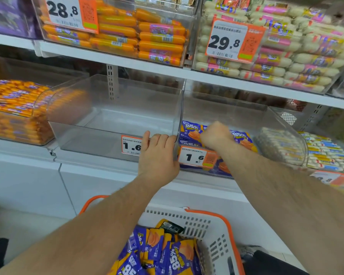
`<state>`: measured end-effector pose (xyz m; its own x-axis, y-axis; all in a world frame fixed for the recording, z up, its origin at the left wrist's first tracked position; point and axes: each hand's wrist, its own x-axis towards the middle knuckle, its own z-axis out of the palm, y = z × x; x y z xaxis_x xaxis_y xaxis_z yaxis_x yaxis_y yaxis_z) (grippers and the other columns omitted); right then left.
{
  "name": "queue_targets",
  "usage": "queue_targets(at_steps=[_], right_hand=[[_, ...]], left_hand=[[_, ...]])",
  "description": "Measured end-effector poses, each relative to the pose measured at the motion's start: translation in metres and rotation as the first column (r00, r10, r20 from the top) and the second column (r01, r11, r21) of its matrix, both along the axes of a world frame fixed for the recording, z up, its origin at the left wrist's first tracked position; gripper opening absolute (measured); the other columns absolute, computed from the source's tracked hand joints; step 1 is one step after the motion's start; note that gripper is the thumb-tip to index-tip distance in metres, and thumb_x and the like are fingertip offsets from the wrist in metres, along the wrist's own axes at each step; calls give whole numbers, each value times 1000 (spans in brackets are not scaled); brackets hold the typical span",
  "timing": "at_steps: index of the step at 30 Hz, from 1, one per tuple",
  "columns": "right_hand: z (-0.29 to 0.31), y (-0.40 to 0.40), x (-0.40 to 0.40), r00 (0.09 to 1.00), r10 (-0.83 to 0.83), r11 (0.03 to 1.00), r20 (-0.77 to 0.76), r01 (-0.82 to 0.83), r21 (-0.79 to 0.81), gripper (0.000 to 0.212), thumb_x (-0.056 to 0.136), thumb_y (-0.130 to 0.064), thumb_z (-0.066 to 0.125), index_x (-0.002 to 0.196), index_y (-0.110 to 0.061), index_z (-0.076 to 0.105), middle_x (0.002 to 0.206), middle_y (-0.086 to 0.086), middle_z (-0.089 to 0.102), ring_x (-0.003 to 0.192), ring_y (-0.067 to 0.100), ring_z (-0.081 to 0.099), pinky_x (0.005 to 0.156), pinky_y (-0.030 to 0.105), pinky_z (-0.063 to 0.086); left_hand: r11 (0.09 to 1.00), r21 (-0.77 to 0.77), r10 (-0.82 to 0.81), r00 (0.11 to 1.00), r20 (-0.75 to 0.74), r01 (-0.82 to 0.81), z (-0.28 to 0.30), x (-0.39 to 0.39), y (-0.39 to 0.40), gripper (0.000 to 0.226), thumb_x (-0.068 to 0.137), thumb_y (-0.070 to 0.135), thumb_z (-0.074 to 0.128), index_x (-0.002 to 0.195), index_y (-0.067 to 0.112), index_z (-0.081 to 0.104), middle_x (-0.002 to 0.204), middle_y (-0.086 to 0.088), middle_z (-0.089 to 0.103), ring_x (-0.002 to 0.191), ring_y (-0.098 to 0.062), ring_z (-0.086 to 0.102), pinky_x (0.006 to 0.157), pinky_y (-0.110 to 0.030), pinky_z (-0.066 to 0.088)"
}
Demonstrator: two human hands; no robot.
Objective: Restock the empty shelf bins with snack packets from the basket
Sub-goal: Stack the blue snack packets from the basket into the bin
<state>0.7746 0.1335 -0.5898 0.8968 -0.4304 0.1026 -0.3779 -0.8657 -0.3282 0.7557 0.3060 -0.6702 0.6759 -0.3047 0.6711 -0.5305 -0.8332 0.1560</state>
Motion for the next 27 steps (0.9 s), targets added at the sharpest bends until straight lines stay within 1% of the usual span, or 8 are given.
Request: queue_targets(at_steps=[3, 5, 7, 11, 13, 15, 19, 27], right_hand=[[-18, 13, -35, 659, 337, 916, 673, -64, -397, 12, 79, -14, 57, 80, -8, 67, 85, 13, 59, 81, 33, 54, 69, 37, 41], [-46, 27, -61, 490, 462, 882, 739, -170, -439, 13, 74, -12, 61, 85, -7, 66, 89, 13, 56, 83, 29, 48, 70, 36, 35], [-89, 35, -87, 519, 454, 891, 724, -256, -376, 18, 74, -13, 60, 90, -6, 63, 90, 12, 56, 86, 28, 49, 72, 36, 35], [-190, 40, -128, 909, 386, 922, 158, -382, -58, 15, 83, -14, 53, 93, -10, 65, 88, 10, 66, 83, 33, 62, 70, 37, 49], [-231, 44, -142, 873, 369, 929, -318, -339, 147, 10, 86, -16, 53, 89, -15, 63, 86, 7, 64, 79, 29, 60, 67, 36, 46], [-263, 53, -158, 682, 441, 898, -584, -344, 276, 25, 88, -16, 54, 64, -16, 48, 62, 5, 45, 57, 23, 42, 58, 38, 35], [-298, 67, -183, 597, 416, 909, -686, -280, 308, 43, 83, -9, 55, 59, -17, 21, 55, 3, 15, 51, 18, 14, 50, 33, 13], [-301, 72, -187, 650, 379, 918, -659, -173, 357, 31, 85, 2, 47, 64, -13, 29, 62, 3, 25, 53, 17, 20, 49, 30, 18]], left_hand=[[994, -101, -37, 999, 12, 38, -2, -14, 9, 78, 69, 23, 66, 140, 3, 42, 138, -12, 53, 136, -30, 42, 118, -48, 1], [988, -149, -39, 999, 14, 41, -15, -34, 19, 86, 65, 26, 60, 144, 4, 35, 147, -11, 44, 141, -27, 33, 118, -47, -1], [980, -190, -69, 994, -84, 52, -40, -59, 29, 85, 66, 27, 58, 145, 7, 35, 147, -10, 44, 140, -22, 32, 118, -44, -3], [990, -139, -99, 835, -541, 28, -93, -107, 45, 64, 82, 25, 60, 142, 19, 38, 141, 2, 49, 136, -15, 39, 119, -46, -6], [995, -99, -66, 738, -672, -1, -116, -121, 51, 56, 88, 28, 58, 140, 25, 38, 138, 8, 51, 132, -12, 42, 119, -45, -3], [997, -77, -45, 648, -760, -20, -129, -132, 55, 51, 90, 27, 55, 138, 27, 40, 135, 10, 54, 127, -12, 47, 119, -45, 2], [996, -73, -34, 527, -849, -54, -143, -149, 63, 45, 91, 23, 52, 134, 29, 42, 132, 14, 55, 111, -9, 57, 120, -45, 0], [997, -44, -15, 406, -914, -64, -150, -158, 71, 51, 92, 22, 52, 141, 25, 38, 135, 11, 53, 119, -12, 52, 116, -41, 11]])
